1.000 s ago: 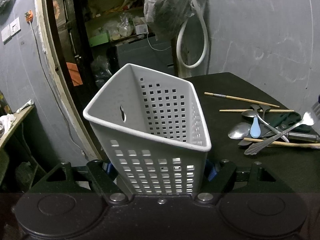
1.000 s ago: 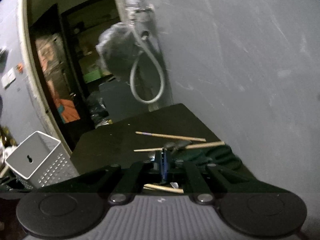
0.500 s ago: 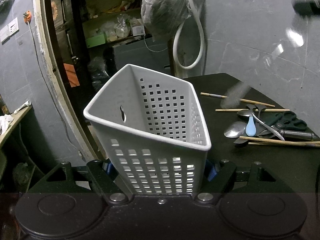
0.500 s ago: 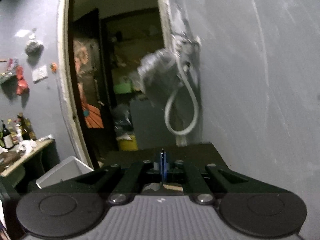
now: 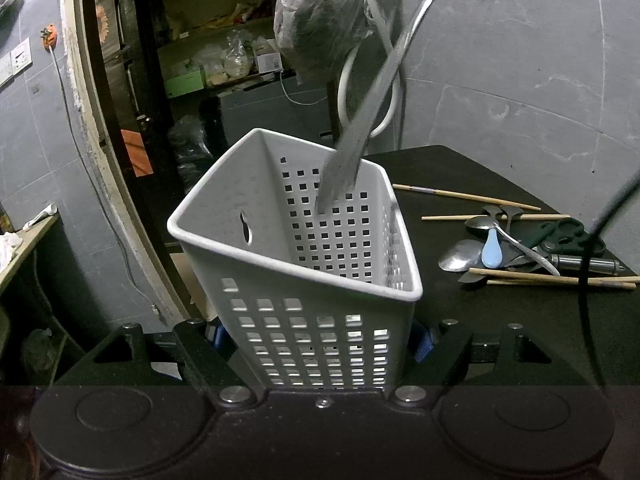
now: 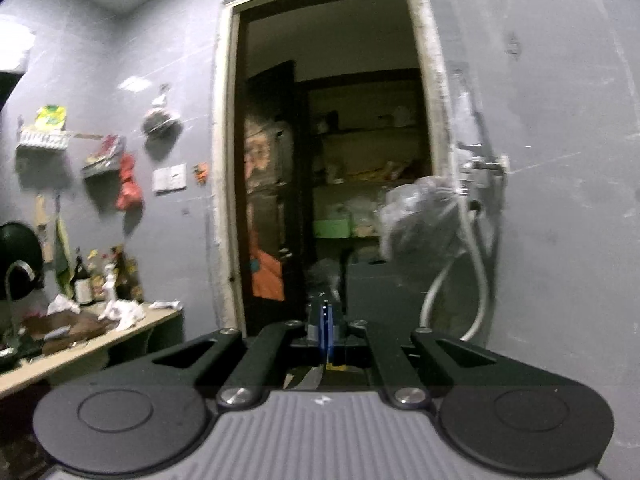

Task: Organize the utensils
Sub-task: 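Lift the fork with the right gripper and lower it into the basket, then open the right gripper to drop the fork into the basket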

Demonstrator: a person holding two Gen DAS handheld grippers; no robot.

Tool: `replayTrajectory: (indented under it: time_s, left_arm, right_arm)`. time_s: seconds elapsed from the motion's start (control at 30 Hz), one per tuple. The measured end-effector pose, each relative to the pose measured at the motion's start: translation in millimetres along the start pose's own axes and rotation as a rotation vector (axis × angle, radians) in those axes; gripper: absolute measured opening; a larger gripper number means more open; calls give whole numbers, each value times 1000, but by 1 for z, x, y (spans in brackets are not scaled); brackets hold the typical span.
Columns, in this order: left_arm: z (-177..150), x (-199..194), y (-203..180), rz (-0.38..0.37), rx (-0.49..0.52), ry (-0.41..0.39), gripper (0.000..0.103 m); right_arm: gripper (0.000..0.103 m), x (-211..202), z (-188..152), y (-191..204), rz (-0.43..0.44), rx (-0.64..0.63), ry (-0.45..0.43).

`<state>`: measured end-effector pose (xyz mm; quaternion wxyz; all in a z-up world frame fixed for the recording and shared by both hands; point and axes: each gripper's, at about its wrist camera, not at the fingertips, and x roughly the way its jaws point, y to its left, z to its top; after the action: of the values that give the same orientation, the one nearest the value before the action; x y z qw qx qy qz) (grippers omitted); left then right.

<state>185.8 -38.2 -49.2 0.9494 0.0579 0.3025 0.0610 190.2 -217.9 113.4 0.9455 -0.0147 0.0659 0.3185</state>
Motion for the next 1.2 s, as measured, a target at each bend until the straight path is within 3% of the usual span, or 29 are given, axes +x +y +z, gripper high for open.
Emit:
replayTrajectory:
  time_s: [0.3, 0.8, 0.87, 0.93, 1.07, 1.2]
  left_arm:
    - [0, 1, 1, 0, 0, 0, 81]
    - [1, 1, -1, -10, 14, -6, 80]
    - [0, 1, 0, -9, 7, -5, 79]
    - [0, 2, 0, -7, 8, -6, 80]
    - [0, 1, 0, -9, 9, -7, 79]
    - [0, 1, 0, -10, 10, -8, 80]
  right_arm:
    - [2, 24, -30, 31, 100, -57, 121]
    - [5, 40, -46, 42, 172, -73, 213]
    - [9, 40, -47, 42, 181, -73, 221]
    - [26, 41, -47, 42, 184, -70, 229]
    - [43, 37, -48, 38, 181, -47, 220]
    - [67, 31, -48, 28, 146, -12, 201]
